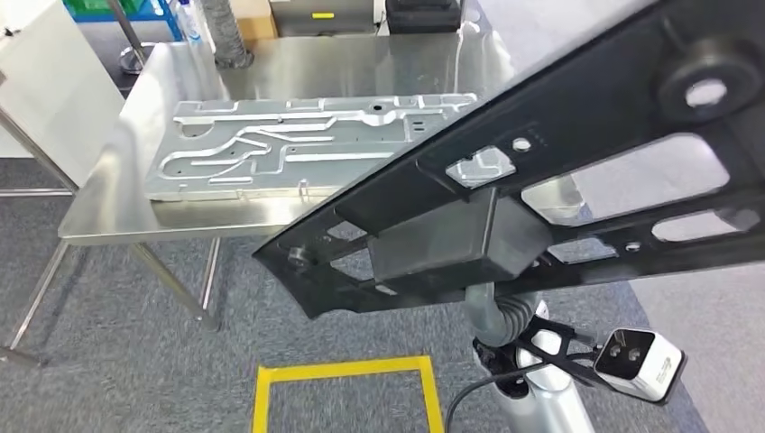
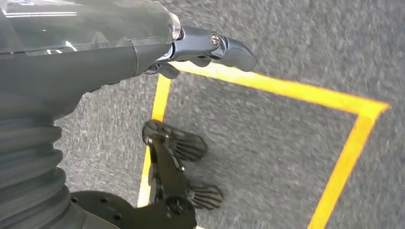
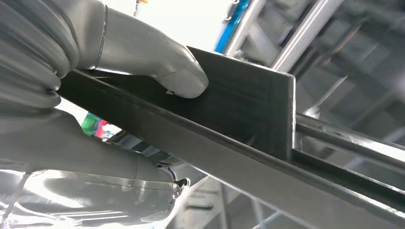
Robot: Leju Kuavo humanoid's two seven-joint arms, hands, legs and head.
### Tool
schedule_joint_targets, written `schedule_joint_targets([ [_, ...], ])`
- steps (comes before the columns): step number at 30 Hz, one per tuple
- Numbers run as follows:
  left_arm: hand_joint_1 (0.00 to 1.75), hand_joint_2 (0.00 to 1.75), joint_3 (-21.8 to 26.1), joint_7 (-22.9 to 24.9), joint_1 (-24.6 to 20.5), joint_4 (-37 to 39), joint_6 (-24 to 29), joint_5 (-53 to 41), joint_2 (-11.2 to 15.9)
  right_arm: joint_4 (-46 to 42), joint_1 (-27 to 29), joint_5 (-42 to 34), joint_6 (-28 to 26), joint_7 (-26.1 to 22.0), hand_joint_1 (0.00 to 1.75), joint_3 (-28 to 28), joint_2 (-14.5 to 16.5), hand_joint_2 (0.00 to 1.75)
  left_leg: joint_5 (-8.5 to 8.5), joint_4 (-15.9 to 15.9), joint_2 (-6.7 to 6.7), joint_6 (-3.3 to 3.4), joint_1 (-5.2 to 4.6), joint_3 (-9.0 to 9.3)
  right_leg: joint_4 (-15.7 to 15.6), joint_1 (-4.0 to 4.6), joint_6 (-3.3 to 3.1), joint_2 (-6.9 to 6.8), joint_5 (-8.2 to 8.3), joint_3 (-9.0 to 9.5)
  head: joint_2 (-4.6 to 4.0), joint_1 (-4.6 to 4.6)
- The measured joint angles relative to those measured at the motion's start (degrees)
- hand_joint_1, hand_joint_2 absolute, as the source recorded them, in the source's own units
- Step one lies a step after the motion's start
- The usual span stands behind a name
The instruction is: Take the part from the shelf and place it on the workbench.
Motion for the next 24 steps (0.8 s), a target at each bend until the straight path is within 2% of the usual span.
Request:
schedule_joint_targets([
  [2,0.0,1.75,0.0,-0.1,-0.1,0.0,-0.1,-0.3,0.0,-0.3,0.1,0.4,-0.3,0.0,1.75,0.0,0.0,1.75,0.16,0.4,0.05,-0.75,0.02,0.6,-0.7,-0.04,-0.76,0.17,-0.53,1.16,0.0,0.03],
  [3,0.0,1.75,0.0,-0.2,-0.2,0.0,-0.1,-0.4,-0.1,-0.4,0.2,0.5,-0.4,0.0,1.75,0.0,0.0,1.75,0.4,1.8,0.12,-1.01,0.06,0.47,-1.2,-0.16,-1.14,0.23,-0.82,2.08,0.0,0.02],
  [4,0.0,1.75,0.0,-0.3,-0.2,0.0,-0.2,-0.5,-0.1,-0.5,0.2,0.6,-0.6,0.0,1.75,0.1,0.0,1.75,0.31,3.9,0.17,-1.22,0.14,-0.46,-1.6,-0.25,-1.45,0.23,-1.2,3.05,0.0,0.01],
  [5,0.0,1.75,0.0,-0.3,-0.3,0.0,-0.2,-0.6,-0.2,-0.5,0.3,0.7,-0.7,0.0,1.75,0.1,0.0,1.75,-0.34,7.0,0.23,-1.44,0.27,-2.25,-1.8,-0.3,-1.68,0.21,-1.7,3.91,0.0,0.01],
  [7,0.0,1.75,0.0,-0.3,-0.3,0.0,-0.3,-0.7,-0.2,-0.5,0.5,0.7,-0.9,0.0,1.75,0.1,-0.1,1.75,-3.31,13.5,0.24,-1.97,0.38,-7.15,-2.0,-0.27,-1.89,0.21,-2.91,5.23,0.0,-0.01],
  [8,0.0,1.75,0.0,-0.3,-0.2,0.0,-0.3,-0.7,-0.2,-0.5,0.6,0.8,-0.9,0.0,1.75,0.2,-0.1,1.75,-4.84,15.4,0.25,-2.17,0.42,-9.26,-2.0,-0.26,-1.88,0.29,-3.59,5.96,0.0,-0.01],
  [9,0.0,1.75,0.0,-0.3,-0.1,0.0,-0.3,-0.7,-0.2,-0.5,0.8,0.8,-0.9,0.0,1.75,0.2,-0.1,1.75,-5.52,15.6,0.25,-2.23,0.45,-10.63,-1.9,-0.26,-1.84,0.37,-4.31,6.83,0.0,-0.01],
  [10,0.0,1.75,0.1,-0.3,0.0,0.0,-0.3,-0.7,-0.2,-0.5,0.9,0.8,-0.9,0.0,1.75,0.2,-0.1,1.75,-4.77,14.0,0.26,-2.16,0.47,-11.17,-1.9,-0.27,-1.75,0.45,-5.06,7.8,0.0,-0.01],
  [11,0.0,1.75,0.1,-0.3,0.1,0.0,-0.3,-0.7,-0.2,-0.5,0.9,0.8,-0.9,0.0,1.75,0.2,-0.1,1.75,-2.38,11.0,0.27,-2.0,0.49,-11.15,-1.9,-0.28,-1.61,0.48,-5.87,8.88,0.0,-0.01],
  [12,0.0,1.75,0.1,-0.3,0.2,0.0,-0.3,-0.7,-0.2,-0.5,0.9,0.8,-0.9,0.0,1.75,0.2,-0.1,1.75,1.57,7.4,0.31,-1.77,0.49,-11.03,-1.9,-0.25,-1.43,0.49,-6.67,9.77,0.0,0.0],
  [14,0.0,1.75,0.1,-0.3,0.3,0.0,-0.3,-0.7,-0.2,-0.4,1.1,0.8,-0.9,0.0,1.75,0.2,-0.1,1.75,7.13,2.6,0.43,-1.14,0.23,-10.84,-2.0,-0.18,-0.84,0.6,-7.98,10.83,0.0,0.0],
  [15,0.0,1.75,0.1,-0.3,0.3,0.0,-0.4,-0.8,-0.2,-0.4,1.2,0.8,-1.0,0.0,1.75,0.2,-0.1,1.75,8.25,1.7,0.43,-0.76,0.08,-10.85,-2.0,-0.15,-0.47,0.65,-8.34,11.06,0.0,0.0],
  [17,0.0,1.75,0.1,-0.2,0.2,0.0,-0.4,-1.0,-0.2,-0.6,1.3,0.7,-1.0,0.0,1.75,0.1,-0.1,1.75,7.73,1.4,0.3,0.02,-0.01,-10.13,-1.6,-0.18,0.23,0.65,-8.43,11.28,0.0,0.0],
  [18,0.0,1.75,0.1,-0.2,0.2,0.0,-0.5,-1.2,-0.2,-0.7,1.4,0.6,-1.0,0.0,1.75,0.0,-0.1,1.75,7.48,1.0,0.24,0.37,0.08,-9.53,-0.3,-0.2,0.51,0.56,-8.16,10.92,0.0,0.0],
  [19,0.0,1.75,0.1,-0.2,0.2,0.0,-0.5,-1.4,-0.2,-0.8,1.5,0.6,-0.9,0.0,1.75,-0.1,-0.1,1.75,7.2,0.7,0.21,0.7,0.16,-8.83,1.9,-0.24,0.78,0.47,-8.03,9.72,0.0,0.0],
  [20,0.0,1.75,0.1,-0.1,0.1,0.0,-0.6,-1.6,-0.2,-0.9,1.6,0.6,-0.7,0.0,1.75,-0.3,-0.1,1.75,6.86,0.5,0.18,0.96,0.26,-8.12,5.2,-0.31,1.04,0.37,-8.36,7.68,0.0,0.01],
  [22,0.0,1.75,0.1,0.0,0.0,0.0,-0.7,-1.8,-0.2,-1.0,1.9,0.6,-0.2,0.0,1.75,-0.7,-0.2,1.75,5.87,0.2,0.18,1.28,0.24,-6.93,12.4,-0.4,1.43,0.25,-10.75,2.31,0.0,0.02],
  [23,0.0,1.75,0.2,0.1,0.0,0.0,-0.7,-1.9,-0.2,-1.0,2.0,0.6,0.1,0.0,1.75,-0.9,-0.2,1.75,5.28,0.2,0.15,1.31,0.23,-6.25,14.7,-0.43,1.52,0.22,-12.23,-0.05,0.0,0.02],
  [24,0.0,1.75,0.2,0.2,0.0,0.0,-0.7,-2.0,-0.2,-1.0,2.1,0.6,0.2,0.0,1.75,-1.2,-0.2,1.75,4.64,0.2,0.12,1.32,0.22,-5.44,15.3,-0.43,1.53,0.2,-12.98,-1.62,0.0,0.02],
])
